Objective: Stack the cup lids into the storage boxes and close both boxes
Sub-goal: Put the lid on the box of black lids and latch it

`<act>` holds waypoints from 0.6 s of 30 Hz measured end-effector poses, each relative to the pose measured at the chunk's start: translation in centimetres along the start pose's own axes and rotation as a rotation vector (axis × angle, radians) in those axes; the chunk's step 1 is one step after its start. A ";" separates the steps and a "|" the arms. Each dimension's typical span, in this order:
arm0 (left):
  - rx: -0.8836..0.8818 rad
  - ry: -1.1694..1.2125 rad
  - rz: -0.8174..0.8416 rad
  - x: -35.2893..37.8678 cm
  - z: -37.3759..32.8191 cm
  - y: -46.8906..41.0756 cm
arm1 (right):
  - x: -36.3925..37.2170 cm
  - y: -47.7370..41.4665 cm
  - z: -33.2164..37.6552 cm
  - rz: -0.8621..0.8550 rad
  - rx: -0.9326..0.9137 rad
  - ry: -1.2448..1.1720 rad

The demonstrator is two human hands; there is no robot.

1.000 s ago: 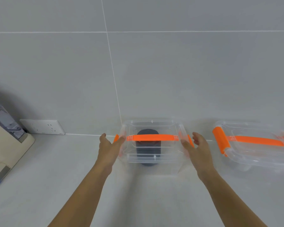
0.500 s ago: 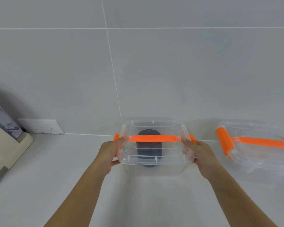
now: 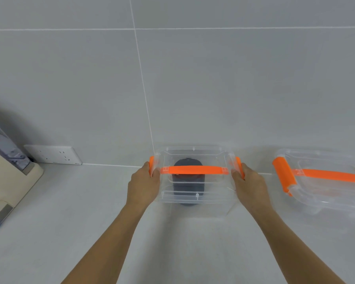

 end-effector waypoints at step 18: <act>0.149 -0.148 -0.052 0.3 0.0 -0.3 | 0.1 -0.4 0.5 -0.022 -0.097 0.264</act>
Point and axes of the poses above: each hand's wrist, its own y-axis away from the middle knuckle, its own x-axis out of the palm, z = x × y, the point moved 3 cm from there along -y, towards the middle knuckle, and after that the axes turned 10 degrees about y, right-handed, at the moved point
